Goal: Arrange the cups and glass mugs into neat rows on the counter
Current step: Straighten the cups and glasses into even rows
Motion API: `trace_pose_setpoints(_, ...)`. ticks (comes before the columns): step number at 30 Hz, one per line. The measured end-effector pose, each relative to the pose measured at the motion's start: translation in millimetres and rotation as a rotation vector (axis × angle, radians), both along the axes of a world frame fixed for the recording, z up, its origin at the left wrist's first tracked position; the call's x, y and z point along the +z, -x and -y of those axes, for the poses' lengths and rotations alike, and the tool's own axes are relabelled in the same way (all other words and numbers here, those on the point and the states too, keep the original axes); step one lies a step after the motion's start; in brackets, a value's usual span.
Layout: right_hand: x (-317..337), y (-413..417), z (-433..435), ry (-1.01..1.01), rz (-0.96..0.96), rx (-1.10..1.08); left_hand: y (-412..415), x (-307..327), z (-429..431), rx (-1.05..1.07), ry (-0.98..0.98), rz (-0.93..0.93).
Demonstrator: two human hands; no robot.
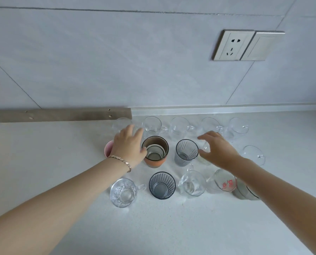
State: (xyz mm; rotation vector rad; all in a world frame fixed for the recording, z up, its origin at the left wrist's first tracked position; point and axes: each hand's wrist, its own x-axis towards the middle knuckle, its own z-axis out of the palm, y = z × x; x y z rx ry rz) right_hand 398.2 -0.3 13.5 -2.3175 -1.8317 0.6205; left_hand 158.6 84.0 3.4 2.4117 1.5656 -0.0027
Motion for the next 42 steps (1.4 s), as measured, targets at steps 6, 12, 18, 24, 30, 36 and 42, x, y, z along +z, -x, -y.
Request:
trace_pose_setpoints(6,-10,-52,16,0.167,0.029,-0.148,-93,-2,25,-0.358,-0.004,-0.113)
trace_pose_setpoints(12,-33,-54,12,0.273,-0.012,-0.169,-146,-24,30,-0.193,0.158,-0.269)
trace_pose_setpoints(18,-45,-65,5,0.230,-0.022,-0.205,-145,-28,24,-0.157,0.141,-0.268)
trace_pose_setpoints(24,-45,-71,-1,0.221,-0.033,-0.171,-135,-28,12,-0.196,0.141,-0.249)
trace_pose_setpoints(30,-45,-68,-2,0.252,0.052,-0.150,-121,-28,7,-0.211,0.090,-0.251)
trace_pose_setpoints(36,-37,-24,-9,0.043,0.000,0.031,-74,-21,4,0.023,0.122,-0.284)
trace_pose_setpoints(42,-45,23,-30,0.171,-0.076,0.088,-62,-22,4,0.090,0.253,-0.083)
